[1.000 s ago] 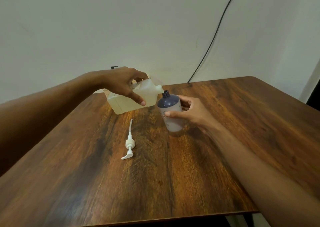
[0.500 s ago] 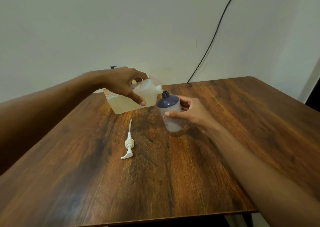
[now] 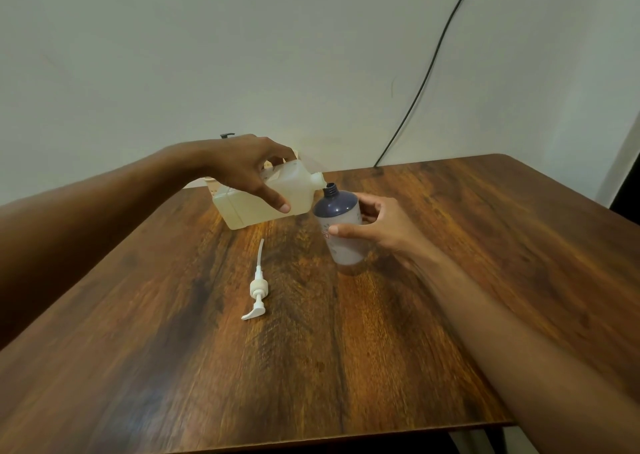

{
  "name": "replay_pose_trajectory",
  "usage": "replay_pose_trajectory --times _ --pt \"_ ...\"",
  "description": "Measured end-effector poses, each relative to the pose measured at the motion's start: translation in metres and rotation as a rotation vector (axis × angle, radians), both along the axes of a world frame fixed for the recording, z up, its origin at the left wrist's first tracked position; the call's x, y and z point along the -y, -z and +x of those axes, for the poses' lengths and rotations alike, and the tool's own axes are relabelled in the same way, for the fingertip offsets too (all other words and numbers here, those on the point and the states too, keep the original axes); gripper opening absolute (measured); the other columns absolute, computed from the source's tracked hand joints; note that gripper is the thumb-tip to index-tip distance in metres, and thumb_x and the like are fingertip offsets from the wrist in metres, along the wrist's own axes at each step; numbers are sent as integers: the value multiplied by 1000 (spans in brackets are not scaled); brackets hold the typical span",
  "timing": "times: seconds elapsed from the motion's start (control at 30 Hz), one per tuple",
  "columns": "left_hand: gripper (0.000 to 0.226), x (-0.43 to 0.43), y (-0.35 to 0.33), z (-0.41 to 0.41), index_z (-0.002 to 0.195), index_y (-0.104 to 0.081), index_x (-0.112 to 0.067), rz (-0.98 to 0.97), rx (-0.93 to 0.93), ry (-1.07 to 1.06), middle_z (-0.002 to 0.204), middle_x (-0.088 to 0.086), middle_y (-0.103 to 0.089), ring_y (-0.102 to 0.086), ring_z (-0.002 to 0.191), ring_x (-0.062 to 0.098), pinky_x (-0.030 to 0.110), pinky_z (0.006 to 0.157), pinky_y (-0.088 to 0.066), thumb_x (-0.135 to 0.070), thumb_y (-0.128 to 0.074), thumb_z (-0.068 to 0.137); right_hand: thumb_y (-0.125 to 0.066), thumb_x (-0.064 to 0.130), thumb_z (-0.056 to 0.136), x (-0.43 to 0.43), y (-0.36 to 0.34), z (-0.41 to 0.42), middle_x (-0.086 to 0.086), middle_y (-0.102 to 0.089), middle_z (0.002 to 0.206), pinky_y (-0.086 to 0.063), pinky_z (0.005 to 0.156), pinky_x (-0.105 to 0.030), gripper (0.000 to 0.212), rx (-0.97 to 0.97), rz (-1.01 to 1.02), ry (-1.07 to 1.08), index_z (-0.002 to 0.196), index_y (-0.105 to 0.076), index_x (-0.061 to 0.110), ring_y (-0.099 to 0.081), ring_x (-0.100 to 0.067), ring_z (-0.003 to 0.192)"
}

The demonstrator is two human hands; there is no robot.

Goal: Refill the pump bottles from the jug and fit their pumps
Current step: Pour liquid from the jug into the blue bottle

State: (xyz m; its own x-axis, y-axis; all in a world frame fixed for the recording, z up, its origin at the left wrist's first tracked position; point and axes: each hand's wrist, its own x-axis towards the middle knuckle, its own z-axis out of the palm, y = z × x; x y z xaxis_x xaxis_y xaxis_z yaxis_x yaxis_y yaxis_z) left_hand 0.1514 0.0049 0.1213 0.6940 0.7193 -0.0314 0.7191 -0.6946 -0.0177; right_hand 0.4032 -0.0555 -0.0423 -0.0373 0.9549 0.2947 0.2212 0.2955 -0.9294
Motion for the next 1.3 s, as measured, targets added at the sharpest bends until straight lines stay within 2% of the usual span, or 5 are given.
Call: replay_pose_trajectory --times 0.13,0.5,0.63,0.87,1.3 --pt "84 1 -1 1 149 -48 -18 2 -10 -1 142 4 -60 -61 122 26 33 94 -52 -49 -82 79 -100 45 63 0 -1 -1 27 -78 117 -59 87 -22 59 4 1 -1 114 -72 52 -72 6 107" --pt "85 -2 0 1 149 -48 -19 -4 -9 0 142 3 -60 -61 120 24 30 92 -50 -51 -82 78 -100 50 58 -2 5 2 13 -78 127 -60 104 -44 83 -11 9 5 135 -73 35 -71 -11 121" --pt "85 -2 -1 1 148 -49 -20 -9 -10 -3 141 2 -61 -58 111 17 28 89 -49 -52 -82 77 -101 49 59 -2 5 2 14 -78 126 -59 106 -48 79 -19 2 -6 132 -74 37 -71 -13 122" --pt "87 -1 0 1 149 -48 -21 -10 -15 -8 141 2 -61 -61 119 23 30 92 -51 -54 -81 76 -102 52 57 -2 5 2 18 -79 123 -61 101 -39 68 -22 -8 -17 120 -75 47 -73 -5 115" --pt "84 -1 0 2 148 -49 -21 -11 -15 -15 141 2 -61 -60 116 20 29 92 -49 -52 -82 77 -102 44 64 -4 8 3 18 -78 124 -60 103 -42 73 -18 -20 -11 131 -73 39 -71 -8 118"
